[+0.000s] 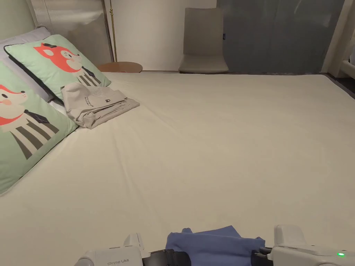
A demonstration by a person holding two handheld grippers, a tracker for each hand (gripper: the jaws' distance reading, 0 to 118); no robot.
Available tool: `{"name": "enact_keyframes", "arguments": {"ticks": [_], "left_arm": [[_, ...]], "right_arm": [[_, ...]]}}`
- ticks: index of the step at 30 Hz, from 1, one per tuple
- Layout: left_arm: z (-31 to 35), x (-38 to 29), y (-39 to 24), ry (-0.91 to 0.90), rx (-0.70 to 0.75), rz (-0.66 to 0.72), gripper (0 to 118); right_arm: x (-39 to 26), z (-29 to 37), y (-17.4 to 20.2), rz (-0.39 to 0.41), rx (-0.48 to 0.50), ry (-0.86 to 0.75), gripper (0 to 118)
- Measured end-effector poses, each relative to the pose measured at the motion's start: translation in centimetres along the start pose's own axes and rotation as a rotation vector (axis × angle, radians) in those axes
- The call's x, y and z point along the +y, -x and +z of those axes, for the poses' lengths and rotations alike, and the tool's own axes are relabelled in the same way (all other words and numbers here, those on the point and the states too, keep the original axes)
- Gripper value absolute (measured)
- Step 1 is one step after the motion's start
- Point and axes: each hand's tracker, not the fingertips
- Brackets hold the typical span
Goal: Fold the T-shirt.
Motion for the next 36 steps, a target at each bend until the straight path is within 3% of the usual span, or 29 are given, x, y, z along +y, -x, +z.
{"name": "enact_keyframes", "arguments": {"ticks": [5,11,16,21,22,23,24,25,26,27,31,34,35,36], "left_arm": [[6.6,2.4,0.8,-0.018,-0.027,-0.030,19],[20.1,5.6,4.4,-0.179,0.132,-0.036,19],[29.3,8.4,9.4,-0.297,0.224,0.043,19],[32.8,9.3,11.8,-0.342,0.252,0.082,19],[31.0,7.6,9.7,-0.345,0.258,0.098,20],[30.7,7.6,9.6,-0.345,0.282,0.110,27],[30.3,7.3,9.2,-0.346,0.330,0.101,41],[29.9,6.9,8.5,-0.362,0.403,0.054,62],[29.5,6.9,7.7,-0.368,0.472,0.007,96],[29.3,6.4,6.9,-0.378,0.532,-0.048,112],[29.8,4.7,2.9,-0.504,0.648,-0.214,108],[29.2,3.1,-0.4,-0.466,0.593,-0.245,105],[28.5,2.5,-1.4,-0.436,0.560,-0.241,94],[27.3,1.8,-2.5,-0.409,0.535,-0.245,76]], "right_arm": [[2.0,1.9,1.8,0.015,-0.002,-0.067,0],[3.3,1.4,4.4,0.030,-0.002,-0.090,0],[3.6,0.1,6.2,0.050,0.013,-0.083,0],[3.6,-0.5,7.4,0.070,0.019,-0.069,0],[3.6,-0.5,7.4,0.073,0.019,-0.067,0],[3.6,-0.6,7.3,0.074,0.019,-0.066,0],[3.6,-0.5,7.3,0.073,0.020,-0.065,0],[3.6,-0.5,7.2,0.072,0.020,-0.066,0],[3.6,-0.3,7.2,0.073,0.018,-0.069,0],[3.6,-0.1,7.0,0.075,0.014,-0.073,0],[3.6,0.7,6.3,0.079,0.001,-0.093,0],[3.6,1.2,5.7,0.071,0.009,-0.110,0],[3.5,1.5,5.7,0.071,0.009,-0.117,0],[3.4,1.7,5.5,0.067,0.009,-0.122,0]]}}
